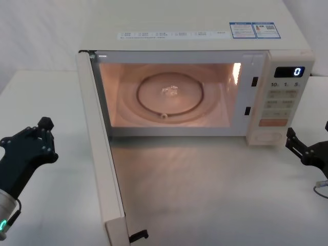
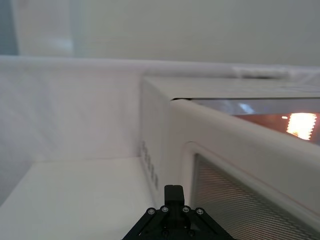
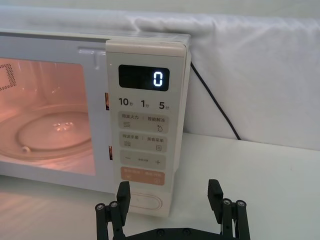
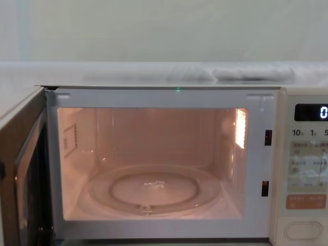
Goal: Press the button to open the microwave door with one hand; close the microwave door with the other hand.
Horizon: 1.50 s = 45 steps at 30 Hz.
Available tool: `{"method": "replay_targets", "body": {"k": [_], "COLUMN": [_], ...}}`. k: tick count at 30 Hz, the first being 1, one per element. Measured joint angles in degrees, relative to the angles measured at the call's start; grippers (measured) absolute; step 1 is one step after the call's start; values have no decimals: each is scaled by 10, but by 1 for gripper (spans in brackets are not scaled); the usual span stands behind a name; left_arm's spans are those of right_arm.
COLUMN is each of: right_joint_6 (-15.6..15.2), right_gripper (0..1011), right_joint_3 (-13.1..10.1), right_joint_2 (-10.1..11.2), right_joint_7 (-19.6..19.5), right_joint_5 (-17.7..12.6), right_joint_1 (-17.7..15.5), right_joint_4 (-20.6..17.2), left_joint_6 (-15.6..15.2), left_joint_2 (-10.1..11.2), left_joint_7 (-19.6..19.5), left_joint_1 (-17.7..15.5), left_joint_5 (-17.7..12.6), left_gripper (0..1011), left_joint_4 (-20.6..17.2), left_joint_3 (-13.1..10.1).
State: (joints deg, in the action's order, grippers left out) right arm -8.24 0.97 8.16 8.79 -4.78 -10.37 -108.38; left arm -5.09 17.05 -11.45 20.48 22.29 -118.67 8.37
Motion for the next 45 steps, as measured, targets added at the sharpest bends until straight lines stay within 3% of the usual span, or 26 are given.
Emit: {"method": "replay_targets", "body": {"k": [9,17,22,31,45], "right_joint_6": [0,0,0,0,0], "right_gripper": [1002,1002,1002,1002,1002], "right_joint_3": [0,0,0,0,0], "right_joint_2": [0,0,0,0,0], "right_joint_7": [0,0,0,0,0], "right_joint_5": [0,0,0,0,0], "right_joint_1": [0,0,0,0,0], "right_joint_4": [0,0,0,0,0], "left_joint_6": [12,56,63,60,28], "left_joint_2": [44,79,97,112,95], "left_joint_7": [-45,-89,-104,-114,-118], "left_joint_1": [33,32,9,-43,-146], "left_joint_5": [15,11,7,3,34], "left_gripper": [0,0,0,0,0], "left_joint_4": [-34,-29,-21,-5,54], "left_joint_3": [-1,-32,-64,-110,-184]}}
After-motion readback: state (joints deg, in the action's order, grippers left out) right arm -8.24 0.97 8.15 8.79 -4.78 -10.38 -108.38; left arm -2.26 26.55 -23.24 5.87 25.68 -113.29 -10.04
